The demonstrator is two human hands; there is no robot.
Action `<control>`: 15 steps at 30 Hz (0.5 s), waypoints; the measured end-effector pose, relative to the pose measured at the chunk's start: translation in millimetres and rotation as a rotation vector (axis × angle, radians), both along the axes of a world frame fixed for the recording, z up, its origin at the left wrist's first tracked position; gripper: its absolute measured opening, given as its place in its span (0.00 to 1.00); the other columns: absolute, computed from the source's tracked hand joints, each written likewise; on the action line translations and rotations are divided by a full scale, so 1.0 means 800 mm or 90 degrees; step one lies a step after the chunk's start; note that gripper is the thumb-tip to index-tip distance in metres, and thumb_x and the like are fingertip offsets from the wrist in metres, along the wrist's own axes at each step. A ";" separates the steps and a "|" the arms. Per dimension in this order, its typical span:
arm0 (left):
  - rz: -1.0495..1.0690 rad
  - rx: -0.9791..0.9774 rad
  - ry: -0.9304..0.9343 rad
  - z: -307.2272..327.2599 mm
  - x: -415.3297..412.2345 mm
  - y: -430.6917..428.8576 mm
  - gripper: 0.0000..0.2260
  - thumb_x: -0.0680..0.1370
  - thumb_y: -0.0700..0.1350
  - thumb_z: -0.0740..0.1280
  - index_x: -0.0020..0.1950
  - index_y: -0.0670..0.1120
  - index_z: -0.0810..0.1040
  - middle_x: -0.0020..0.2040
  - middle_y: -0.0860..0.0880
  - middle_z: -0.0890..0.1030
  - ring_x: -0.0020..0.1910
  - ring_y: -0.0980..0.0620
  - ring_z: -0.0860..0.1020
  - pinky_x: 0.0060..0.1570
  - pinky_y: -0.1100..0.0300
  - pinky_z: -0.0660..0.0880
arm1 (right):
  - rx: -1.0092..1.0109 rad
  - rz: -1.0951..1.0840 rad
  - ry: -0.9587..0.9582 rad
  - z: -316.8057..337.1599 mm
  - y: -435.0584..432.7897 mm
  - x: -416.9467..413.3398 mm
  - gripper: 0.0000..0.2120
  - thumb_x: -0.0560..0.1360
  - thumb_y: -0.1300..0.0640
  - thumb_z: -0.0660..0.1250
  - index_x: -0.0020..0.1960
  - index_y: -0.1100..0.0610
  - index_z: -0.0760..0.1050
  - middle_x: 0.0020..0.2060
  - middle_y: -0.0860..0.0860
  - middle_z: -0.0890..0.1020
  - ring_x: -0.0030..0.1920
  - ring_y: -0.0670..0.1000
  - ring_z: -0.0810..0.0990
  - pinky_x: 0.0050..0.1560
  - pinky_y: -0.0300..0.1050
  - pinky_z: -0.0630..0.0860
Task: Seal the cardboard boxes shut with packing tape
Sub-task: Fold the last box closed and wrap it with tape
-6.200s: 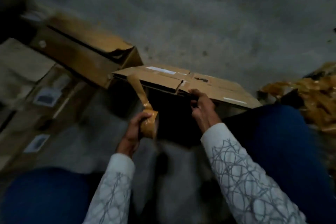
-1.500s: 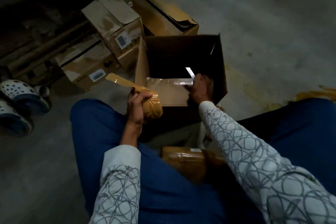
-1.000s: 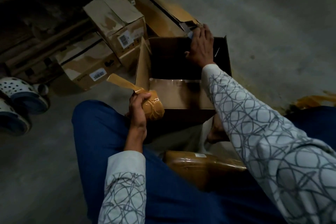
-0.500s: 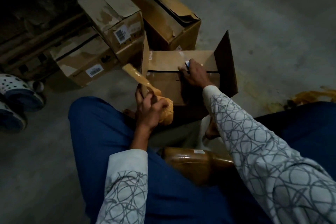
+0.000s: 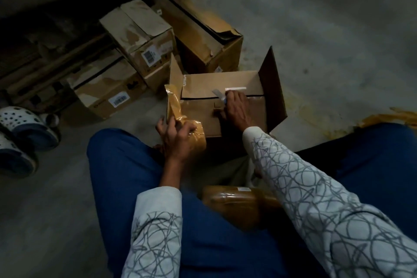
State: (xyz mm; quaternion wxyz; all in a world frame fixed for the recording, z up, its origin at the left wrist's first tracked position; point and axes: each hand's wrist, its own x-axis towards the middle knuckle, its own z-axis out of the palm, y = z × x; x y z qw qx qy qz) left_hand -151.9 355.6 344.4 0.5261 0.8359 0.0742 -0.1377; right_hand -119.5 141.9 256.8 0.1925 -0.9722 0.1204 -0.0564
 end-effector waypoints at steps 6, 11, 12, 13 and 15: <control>0.021 -0.144 -0.169 0.031 -0.011 0.005 0.23 0.67 0.53 0.70 0.62 0.49 0.77 0.68 0.43 0.63 0.59 0.70 0.66 0.59 0.72 0.68 | 0.011 -0.020 -0.056 0.061 -0.010 -0.019 0.19 0.80 0.41 0.65 0.52 0.59 0.73 0.44 0.59 0.81 0.43 0.60 0.80 0.47 0.52 0.71; -0.094 -0.442 -0.093 0.044 -0.015 0.022 0.33 0.67 0.50 0.66 0.71 0.38 0.73 0.66 0.36 0.77 0.65 0.40 0.75 0.64 0.47 0.71 | 0.046 -0.141 -0.015 0.092 0.003 -0.097 0.15 0.81 0.43 0.63 0.50 0.56 0.72 0.41 0.57 0.82 0.42 0.61 0.82 0.38 0.47 0.70; -0.136 -0.463 -0.062 0.043 -0.017 0.020 0.34 0.67 0.50 0.66 0.71 0.37 0.71 0.65 0.35 0.77 0.66 0.38 0.75 0.64 0.47 0.70 | 0.062 -0.154 0.042 0.088 0.005 -0.109 0.14 0.80 0.43 0.64 0.50 0.55 0.72 0.44 0.58 0.82 0.46 0.63 0.82 0.41 0.50 0.72; -0.163 -0.476 -0.019 0.040 -0.018 0.017 0.35 0.67 0.51 0.67 0.72 0.37 0.71 0.65 0.33 0.77 0.67 0.36 0.74 0.64 0.46 0.70 | 0.086 -0.161 0.096 0.081 0.006 -0.116 0.14 0.79 0.43 0.65 0.50 0.54 0.72 0.47 0.59 0.82 0.49 0.63 0.81 0.44 0.51 0.74; -0.175 -0.478 0.080 0.030 -0.022 0.004 0.37 0.67 0.54 0.70 0.73 0.39 0.71 0.67 0.32 0.75 0.68 0.34 0.72 0.66 0.44 0.69 | 0.146 -0.173 0.143 0.069 0.007 -0.124 0.14 0.78 0.43 0.66 0.48 0.54 0.71 0.48 0.59 0.82 0.51 0.64 0.81 0.47 0.51 0.74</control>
